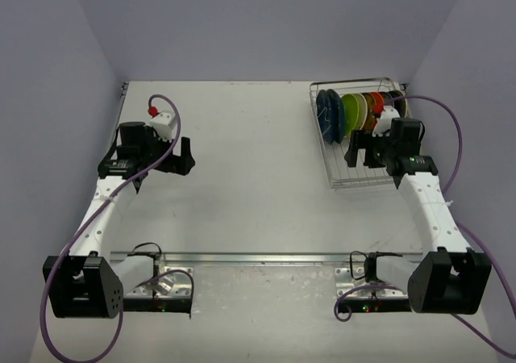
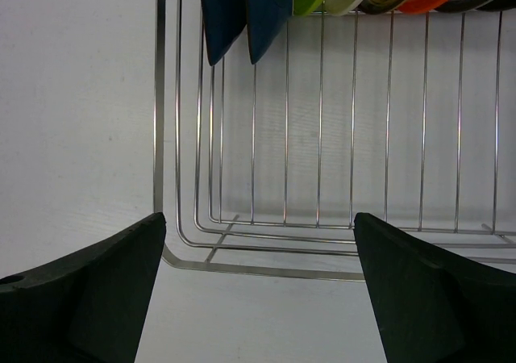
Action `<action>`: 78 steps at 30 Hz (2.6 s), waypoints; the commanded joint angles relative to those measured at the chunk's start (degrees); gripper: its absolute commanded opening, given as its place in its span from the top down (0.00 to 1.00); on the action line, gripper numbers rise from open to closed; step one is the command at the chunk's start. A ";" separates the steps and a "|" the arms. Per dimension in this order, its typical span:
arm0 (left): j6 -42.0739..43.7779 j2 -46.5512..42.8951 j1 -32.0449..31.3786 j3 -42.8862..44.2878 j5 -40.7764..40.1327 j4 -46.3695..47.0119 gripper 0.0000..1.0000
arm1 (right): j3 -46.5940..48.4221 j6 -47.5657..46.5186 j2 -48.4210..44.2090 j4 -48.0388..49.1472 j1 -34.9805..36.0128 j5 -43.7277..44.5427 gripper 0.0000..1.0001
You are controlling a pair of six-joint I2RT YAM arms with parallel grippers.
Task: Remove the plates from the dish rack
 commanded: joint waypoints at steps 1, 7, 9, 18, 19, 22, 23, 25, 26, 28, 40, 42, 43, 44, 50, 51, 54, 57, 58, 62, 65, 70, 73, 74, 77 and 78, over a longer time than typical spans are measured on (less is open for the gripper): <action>0.84 -0.92 0.09 1.76 0.11 3.67 0.00 | 2.15 -1.57 0.68 0.88 0.15 1.19 0.01; 0.69 -0.38 -0.25 1.39 -0.75 4.29 0.00 | 3.71 -3.70 2.17 -1.71 0.06 -2.01 0.01; 0.61 0.36 -1.24 1.72 -3.23 4.49 0.01 | 6.88 -6.02 4.55 -2.47 0.01 -0.72 0.01; -0.67 4.72 -4.42 4.83 -9.52 6.60 0.09 | 33.79 -11.38 23.13 -8.30 -9.76 0.51 0.27; -0.82 5.38 -4.48 5.27 -9.46 6.86 0.09 | 36.84 -11.40 24.38 -8.36 -11.18 0.22 0.30; -1.65 7.45 -4.39 6.11 -9.25 7.37 0.10 | 43.48 -12.12 31.34 -8.28 -14.17 0.23 0.35; -1.82 7.94 -4.42 6.47 -8.75 7.34 0.10 | 45.81 -12.50 32.94 -8.40 -14.61 -0.07 0.37; -2.14 9.11 -4.48 7.47 -7.36 6.93 0.10 | 50.01 -13.60 36.21 -8.83 -16.19 -0.99 0.40; -2.47 10.08 -4.48 7.99 -6.63 6.67 0.10 | 51.59 -14.64 38.16 -8.90 -16.94 -1.64 0.43; -2.93 10.67 -4.48 8.42 -5.82 6.39 0.10 | 53.62 -15.41 41.40 -9.05 -18.23 -1.97 0.47; -3.17 11.20 -4.48 7.11 -6.27 6.76 0.09 | 59.54 -16.80 50.42 -8.89 -21.12 -4.32 0.68; -3.17 11.50 -4.48 7.17 -6.38 6.76 0.09 | 59.71 -17.18 51.24 -8.96 -21.12 -4.60 0.70; -3.17 11.69 -4.48 7.19 -6.43 6.76 0.09 | 59.62 -17.34 51.48 -8.98 -21.12 -4.67 0.70; -3.19 11.81 -4.48 7.22 -6.45 6.76 0.09 | 59.41 -17.46 51.55 -8.90 -21.12 -4.72 0.70; -3.47 12.17 -4.48 7.32 -7.00 6.89 0.08 | 57.54 -18.13 51.74 -7.28 -21.04 -4.68 0.69; -3.52 12.36 -4.48 7.47 -7.02 6.92 0.08 | 57.59 -18.32 51.95 -7.12 -20.95 -4.54 0.69; -3.90 12.95 -4.48 7.78 -7.09 6.85 0.08 | 58.77 -18.79 53.20 -7.28 -20.95 -4.04 0.70; -3.96 13.14 -4.48 7.64 -7.16 7.02 0.08 | 59.46 -19.18 54.05 -7.23 -20.95 -3.84 0.70; -3.91 13.20 -4.48 7.44 -7.37 7.12 0.08 | 59.52 -19.30 54.17 -7.13 -20.85 -3.74 0.70; -3.87 13.24 -4.48 7.02 -7.75 7.29 0.08 | 59.91 -19.46 54.78 -6.87 -20.51 -3.57 0.70; -3.87 13.24 -4.48 6.88 -7.93 7.29 0.08 | 60.55 -19.23 55.19 -6.99 -20.37 -3.66 0.71; -3.78 13.33 -4.48 6.76 -8.19 7.31 0.07 | 61.14 -19.25 55.99 -6.65 -19.98 -2.72 0.71; -3.78 13.43 -4.48 6.76 -8.34 7.46 0.07 | 61.51 -19.38 56.74 -6.12 -19.50 -2.11 0.71; -3.78 13.53 -4.48 6.81 -8.43 7.46 0.07 | 61.61 -19.38 56.88 -5.88 -19.26 -1.82 0.71; -3.78 13.68 -4.42 6.84 -8.53 7.38 0.07 | 61.28 -19.44 57.06 -5.31 -18.27 0.02 0.71; -3.78 13.68 -4.48 6.84 -8.61 7.41 0.07 | 60.71 -19.68 57.00 -4.65 -17.67 0.81 0.71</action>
